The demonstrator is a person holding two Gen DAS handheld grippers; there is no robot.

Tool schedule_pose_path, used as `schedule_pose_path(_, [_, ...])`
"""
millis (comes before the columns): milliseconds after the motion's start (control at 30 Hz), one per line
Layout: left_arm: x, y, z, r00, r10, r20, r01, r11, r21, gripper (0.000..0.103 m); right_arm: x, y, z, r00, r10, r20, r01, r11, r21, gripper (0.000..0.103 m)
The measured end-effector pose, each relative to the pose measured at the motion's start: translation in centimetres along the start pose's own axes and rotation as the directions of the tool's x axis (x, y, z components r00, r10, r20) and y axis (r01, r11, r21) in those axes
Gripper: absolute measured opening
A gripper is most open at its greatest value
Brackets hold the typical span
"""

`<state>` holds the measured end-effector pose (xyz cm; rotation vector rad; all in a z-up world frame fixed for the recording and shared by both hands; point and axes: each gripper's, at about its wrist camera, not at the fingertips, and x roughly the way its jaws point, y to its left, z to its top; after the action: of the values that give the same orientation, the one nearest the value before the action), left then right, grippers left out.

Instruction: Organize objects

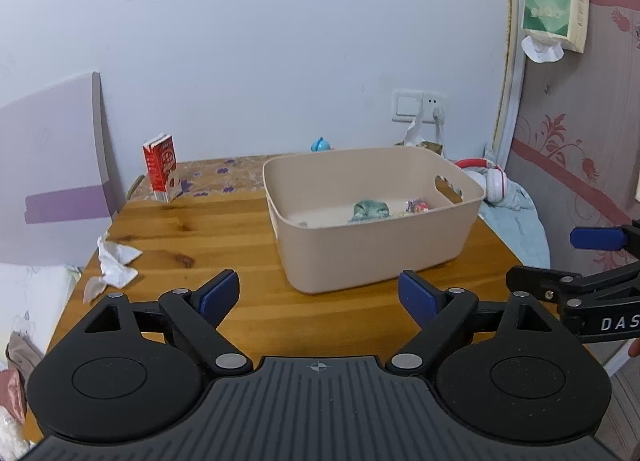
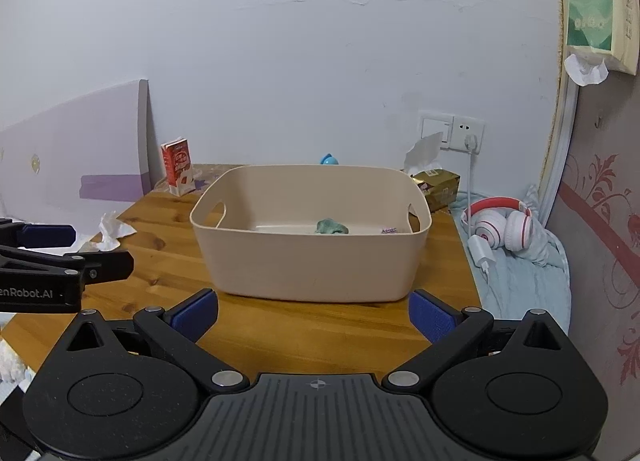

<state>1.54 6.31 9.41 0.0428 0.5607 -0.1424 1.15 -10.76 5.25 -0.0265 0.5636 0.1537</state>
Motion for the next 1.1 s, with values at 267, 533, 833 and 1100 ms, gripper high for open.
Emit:
schedule_pose_path(267, [-1.3, -0.1, -1.0, 1.000, 0.022, -0.008, -0.022, 0.999, 0.023, 0.088, -2.1, 0.8, -1.3, 0.999, 0.029, 0.014, -0.030, 0.999, 0.028, 0.103])
schedule_pose_path(533, [-2.6, 0.0, -1.4, 0.999, 0.038, -0.008, -0.038, 0.999, 0.029, 0.088, -3.3, 0.7, -2.3, 1.000, 0.025, 0.015, -0.026, 0.999, 0.045, 0.103])
schedule_pose_path(833, [-3.9, 0.5, -2.1, 0.999, 0.032, -0.013, -0.032, 0.999, 0.021, 0.088, -4.3, 0.8, -3.1, 1.000, 0.021, 0.012, -0.021, 0.999, 0.049, 0.103])
schedule_pose_path(1100, [-5.1, 0.5, -2.1, 0.999, 0.033, 0.001, -0.033, 0.999, 0.017, 0.089, -4.7, 1.6, -3.5, 1.000, 0.025, 0.003, -0.025, 0.999, 0.025, 0.103])
